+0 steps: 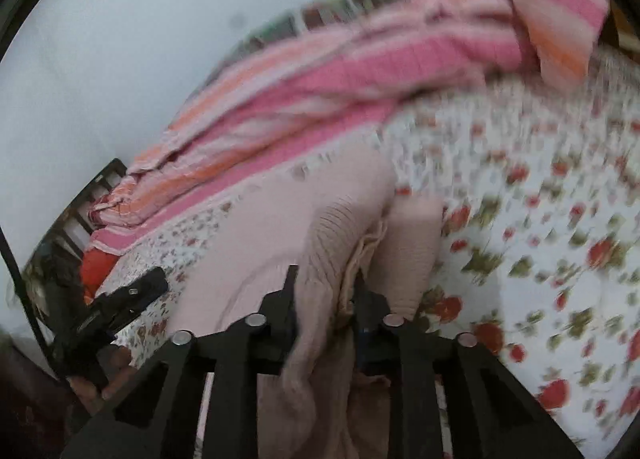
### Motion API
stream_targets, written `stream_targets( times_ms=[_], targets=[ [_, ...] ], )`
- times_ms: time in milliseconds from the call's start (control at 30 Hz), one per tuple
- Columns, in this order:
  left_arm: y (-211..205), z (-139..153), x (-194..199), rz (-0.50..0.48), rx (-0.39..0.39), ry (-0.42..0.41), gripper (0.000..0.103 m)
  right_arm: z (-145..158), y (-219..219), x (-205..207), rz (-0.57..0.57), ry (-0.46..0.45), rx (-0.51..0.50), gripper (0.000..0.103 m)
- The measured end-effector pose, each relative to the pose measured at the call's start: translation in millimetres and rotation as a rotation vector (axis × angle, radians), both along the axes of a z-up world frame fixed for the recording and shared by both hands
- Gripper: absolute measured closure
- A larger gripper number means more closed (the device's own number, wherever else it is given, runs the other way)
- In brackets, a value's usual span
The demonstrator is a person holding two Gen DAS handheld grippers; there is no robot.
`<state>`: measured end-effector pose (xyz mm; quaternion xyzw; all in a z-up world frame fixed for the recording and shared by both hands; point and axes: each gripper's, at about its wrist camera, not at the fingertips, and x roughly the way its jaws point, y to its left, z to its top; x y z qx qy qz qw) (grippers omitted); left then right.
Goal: Fold small clothes
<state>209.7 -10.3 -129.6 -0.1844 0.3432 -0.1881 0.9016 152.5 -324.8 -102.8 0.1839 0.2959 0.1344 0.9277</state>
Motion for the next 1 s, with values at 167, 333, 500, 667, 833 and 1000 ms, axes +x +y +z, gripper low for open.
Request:
stream_targets(
  times_ms=[167,333,500,667,833,1000],
  targets=[
    [16,2,-3,0.021,0.001,-0.028,0.029,-26,1,-9,-0.047,0.094,-0.096,0.082],
    [27,-2,2,0.039,-0.017,-0.014,0.029,-12,-18,-13,-0.096,0.065,-0.005,0.047],
    [33,-1,6,0.043,-0.026,-0.017,0.029,-25,-16,27,-0.016,0.201,0.022,0.028],
    [37,6,8,0.035,-0.029,-0.043,0.029,-51,-18,55,0.022,0.27,0.125,0.004],
    [48,9,8,0.039,-0.058,-0.049,0.029,-53,-7,68,0.077,0.267,0.086,0.015],
    [58,10,8,0.056,-0.086,-0.049,0.029,-56,-21,72,0.11,0.295,0.21,0.055]
  ],
)
